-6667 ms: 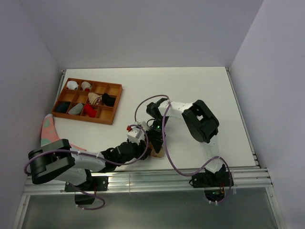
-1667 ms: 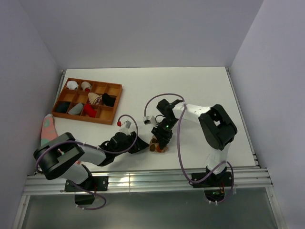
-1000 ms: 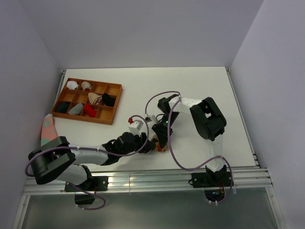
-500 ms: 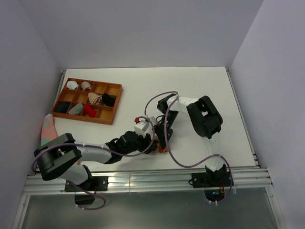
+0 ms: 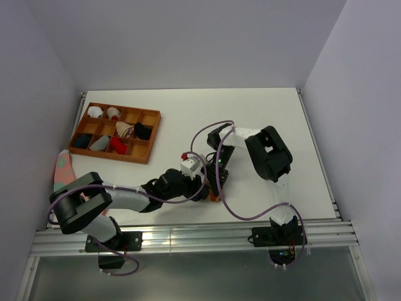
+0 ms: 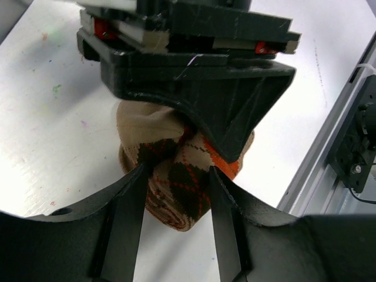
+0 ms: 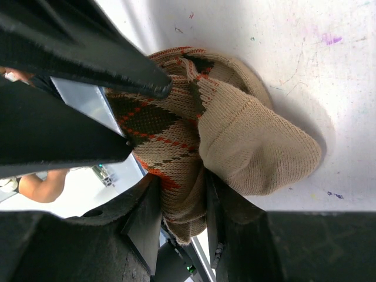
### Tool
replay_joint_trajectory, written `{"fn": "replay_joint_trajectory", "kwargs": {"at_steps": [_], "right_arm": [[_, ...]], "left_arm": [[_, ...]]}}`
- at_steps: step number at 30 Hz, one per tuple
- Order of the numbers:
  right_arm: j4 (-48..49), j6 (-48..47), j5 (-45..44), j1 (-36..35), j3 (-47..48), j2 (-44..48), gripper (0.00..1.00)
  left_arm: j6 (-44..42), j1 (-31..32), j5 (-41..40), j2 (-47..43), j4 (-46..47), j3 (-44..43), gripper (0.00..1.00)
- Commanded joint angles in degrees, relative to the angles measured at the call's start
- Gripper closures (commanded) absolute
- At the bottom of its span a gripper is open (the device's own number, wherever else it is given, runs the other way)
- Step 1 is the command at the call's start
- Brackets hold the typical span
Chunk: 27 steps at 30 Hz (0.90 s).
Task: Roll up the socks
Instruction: Roll the sock at the center of the board.
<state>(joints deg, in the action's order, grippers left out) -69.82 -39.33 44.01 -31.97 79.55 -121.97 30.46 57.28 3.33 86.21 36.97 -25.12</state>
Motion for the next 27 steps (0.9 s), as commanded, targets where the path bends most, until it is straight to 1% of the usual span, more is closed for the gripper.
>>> {"fn": "replay_joint_trajectory", "kwargs": {"at_steps": [1,5,7,11,16,17,18,19,24,27], "right_arm": [[6.28,-1.19,-10.17,-0.03,-1.06,-2.57,0.76],[6.54,-1.01,-10.35,-0.03,-0.71,-2.66,0.76],[6.45,-1.01,-10.35,-0.03,-0.71,-2.83,0.76],[6.54,-0.92,-10.26,-0.03,-0.62,-3.10,0.76],[6.72,-0.83,-10.44,-0.03,-0.62,-3.18,0.77],[6.72,-0.83,-10.43,-0.03,-0.62,-3.18,0.77],[6.80,-0.66,-10.43,-0.03,-0.54,-3.18,0.77],[6.89,-0.57,-10.52,-0.03,-0.45,-3.10,0.77],[6.89,-0.13,-10.35,-0.11,-0.18,-3.01,0.77],[7.42,0.40,-10.08,-0.11,-0.27,-2.83,0.77]], "left_arm": [[-2.33,-0.32,2.55,0.27,1.70,-2.21,0.49],[-3.04,-0.85,2.91,-0.43,1.26,-2.12,0.48],[-3.39,-1.81,4.31,-0.43,1.17,-2.12,0.47],[-3.74,-3.05,7.73,1.14,1.79,-2.30,0.46],[-4.18,-3.31,9.94,3.61,1.09,-3.70,0.44],[-4.00,-3.31,10.03,4.39,1.26,-3.88,0.44],[-3.65,-3.31,10.20,4.66,1.78,-3.79,0.40],[-3.39,-3.31,10.55,4.93,2.83,-3.53,0.39],[-1.81,-3.31,11.34,6.95,4.42,-3.27,0.41],[-1.02,-3.31,11.35,8.35,5.13,-2.83,0.45]]}}
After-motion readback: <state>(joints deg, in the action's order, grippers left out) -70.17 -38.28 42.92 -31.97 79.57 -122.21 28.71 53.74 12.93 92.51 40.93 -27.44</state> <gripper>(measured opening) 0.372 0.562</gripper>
